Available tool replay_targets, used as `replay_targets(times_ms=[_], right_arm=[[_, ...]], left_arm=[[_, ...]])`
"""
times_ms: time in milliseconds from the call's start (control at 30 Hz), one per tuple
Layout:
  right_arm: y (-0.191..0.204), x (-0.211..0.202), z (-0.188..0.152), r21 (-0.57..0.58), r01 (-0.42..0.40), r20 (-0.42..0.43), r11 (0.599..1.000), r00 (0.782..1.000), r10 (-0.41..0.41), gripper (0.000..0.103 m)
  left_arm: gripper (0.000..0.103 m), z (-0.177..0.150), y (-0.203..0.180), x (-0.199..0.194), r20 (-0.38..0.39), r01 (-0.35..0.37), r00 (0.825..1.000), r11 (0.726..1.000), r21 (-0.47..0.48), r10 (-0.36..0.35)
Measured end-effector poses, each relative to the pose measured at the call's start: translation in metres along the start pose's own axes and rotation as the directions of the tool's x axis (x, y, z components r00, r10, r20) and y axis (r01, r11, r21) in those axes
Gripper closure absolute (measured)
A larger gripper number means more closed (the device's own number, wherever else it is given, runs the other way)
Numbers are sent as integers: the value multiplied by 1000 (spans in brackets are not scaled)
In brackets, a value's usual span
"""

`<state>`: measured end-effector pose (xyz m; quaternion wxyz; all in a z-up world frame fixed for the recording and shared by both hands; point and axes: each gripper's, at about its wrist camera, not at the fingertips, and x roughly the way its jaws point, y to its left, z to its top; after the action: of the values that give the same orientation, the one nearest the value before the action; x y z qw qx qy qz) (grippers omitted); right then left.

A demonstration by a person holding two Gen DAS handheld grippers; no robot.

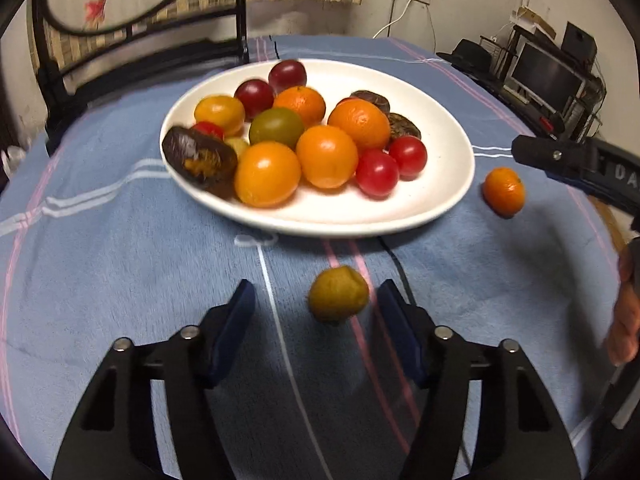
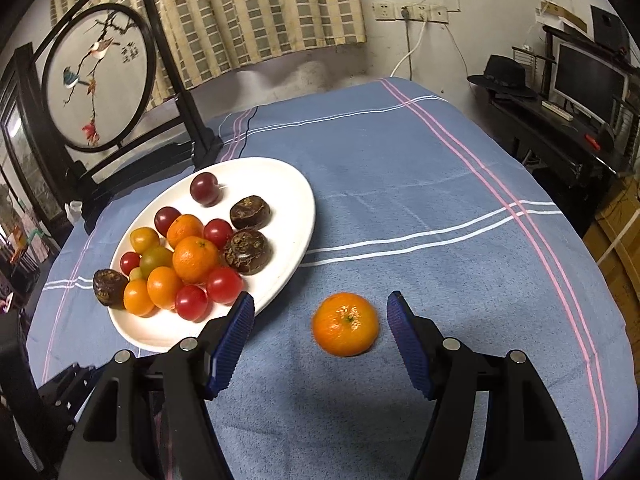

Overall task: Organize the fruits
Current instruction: 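Grasp a small yellow-brown fruit with the left tool while the right tool grasps the last mandarin, then lower both fruits onto the white plate and open both tools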

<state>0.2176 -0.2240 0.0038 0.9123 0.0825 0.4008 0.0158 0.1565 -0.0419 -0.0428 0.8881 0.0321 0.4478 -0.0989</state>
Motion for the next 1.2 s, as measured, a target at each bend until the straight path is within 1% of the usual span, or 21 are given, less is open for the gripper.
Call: replay_targets(times_ms=[33, 100, 200, 267, 333, 467, 633, 667, 700, 733, 800, 867, 900, 967, 1000, 1033, 1067, 1100, 1200], right_arm=[[0, 0, 0, -2, 1, 0, 1000, 1000, -1, 33], [0, 0, 0, -1, 14, -1, 1000, 1000, -14, 33], [-1, 6, -2, -8, 65, -26, 998, 998, -65, 33], [0, 12, -3, -27, 92, -49, 995, 994, -93, 33], [3, 20, -6, -61, 118, -76, 991, 989, -123, 33], [6, 33, -12, -113, 164, -103, 980, 979, -176, 33], [3, 48, -13, -115, 168, -109, 979, 977, -180, 33], [2, 51, -13, -110, 166, -111, 980, 978, -178, 43], [0, 54, -12, -101, 143, -124, 984, 980, -155, 53], [-2, 53, -10, -93, 137, -126, 986, 981, -148, 59], [-6, 51, -9, -64, 135, -143, 989, 979, -143, 59], [-9, 46, -7, -32, 103, -146, 994, 984, -107, 60], [-7, 41, -6, -24, 88, -136, 996, 987, -91, 60], [-3, 26, -3, -16, 33, -87, 999, 996, -34, 60], [-1, 19, -2, -13, 5, -63, 1000, 998, -5, 60], [3, 10, -1, -14, -34, -30, 999, 999, 33, 60], [6, 4, -2, -18, -57, -8, 998, 998, 57, 60], [12, -4, -2, -28, -98, 32, 995, 995, 99, 60], [23, -13, -3, -57, -151, 88, 987, 984, 156, 59]], left_arm=[[46, 0, -3, 2, 8, -24, 1000, 999, 27, 24], [48, 2, -5, 3, 8, -22, 1000, 999, 36, 22], [57, 1, -5, 0, 11, -16, 1000, 999, 50, 15], [70, 1, -6, -2, 9, -3, 1000, 998, 63, 2], [74, 1, -7, -3, 3, 15, 1000, 997, 74, -15], [74, 0, -4, -5, -4, 32, 999, 997, 64, -32], [74, -1, -3, -6, -8, 44, 999, 998, 50, -43], [74, -1, -3, -6, -8, 47, 999, 998, 48, -46], [74, -1, -2, -6, -8, 48, 999, 998, 45, -48], [74, -1, -2, -6, -8, 52, 999, 998, 40, -52], [74, -1, 0, -6, -9, 60, 998, 998, 32, -60], [75, -2, 1, -7, -13, 69, 998, 997, 20, -69], [75, -1, 3, -8, -24, 87, 996, 996, 5, -87], [75, 1, 6, -12, -34, 122, 992, 992, -25, -123], [75, 5, 8, -19, -17, 141, 990, 989, -37, -142], [75, 7, 8, -25, 4, 141, 990, 989, -36, -141], [75, 11, 8, -32, 27, 134, 991, 991, -28, -133], [75, 15, 8, -40, 54, 127, 991, 992, -23, -125], [75, 26, 12, -49, 78, 126, 989, 991, -35, -123]])
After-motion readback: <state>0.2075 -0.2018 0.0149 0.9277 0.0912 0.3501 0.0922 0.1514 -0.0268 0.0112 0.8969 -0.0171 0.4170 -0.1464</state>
